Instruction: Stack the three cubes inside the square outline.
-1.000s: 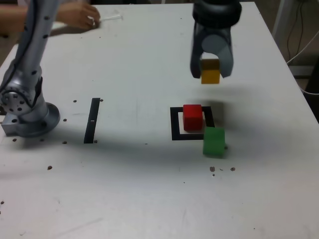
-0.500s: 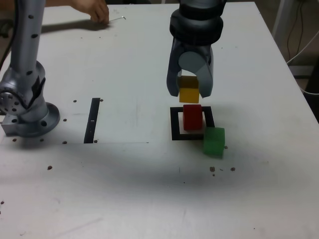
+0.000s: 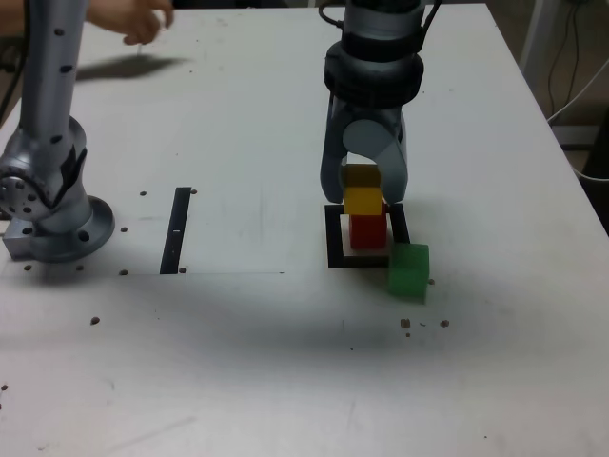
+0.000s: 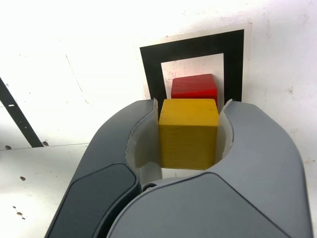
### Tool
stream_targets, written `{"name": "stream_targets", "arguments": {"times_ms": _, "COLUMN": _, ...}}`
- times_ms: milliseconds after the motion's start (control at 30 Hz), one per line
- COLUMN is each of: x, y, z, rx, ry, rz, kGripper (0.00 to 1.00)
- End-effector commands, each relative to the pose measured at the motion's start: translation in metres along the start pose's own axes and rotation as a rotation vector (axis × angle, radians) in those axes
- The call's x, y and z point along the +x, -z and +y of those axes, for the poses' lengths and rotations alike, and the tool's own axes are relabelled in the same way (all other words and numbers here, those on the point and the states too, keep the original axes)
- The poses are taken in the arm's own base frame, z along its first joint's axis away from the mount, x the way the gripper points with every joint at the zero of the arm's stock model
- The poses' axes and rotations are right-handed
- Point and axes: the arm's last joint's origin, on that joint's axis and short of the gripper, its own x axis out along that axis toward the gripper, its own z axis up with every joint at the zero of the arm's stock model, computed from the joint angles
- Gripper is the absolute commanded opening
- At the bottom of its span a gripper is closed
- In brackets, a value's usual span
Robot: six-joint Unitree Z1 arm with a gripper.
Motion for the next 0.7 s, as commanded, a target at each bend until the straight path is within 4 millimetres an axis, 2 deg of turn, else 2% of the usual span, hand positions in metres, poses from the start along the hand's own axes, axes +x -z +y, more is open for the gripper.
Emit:
{"name": "stream_targets", "arguments": {"times_ms": 0, "x": 0.0026, "y": -0.0008, "z": 0.0001, "rx": -0.003, "ry": -0.003, "rz": 0.003, "kGripper": 0.24}}
{"name": "stream_targets", "arguments": {"times_ms": 667, "x": 0.0121, "y": -0.0051, "z": -0.0001, "rx": -0.005, "ry": -0.003, "rz": -0.016, "kGripper": 0.28}}
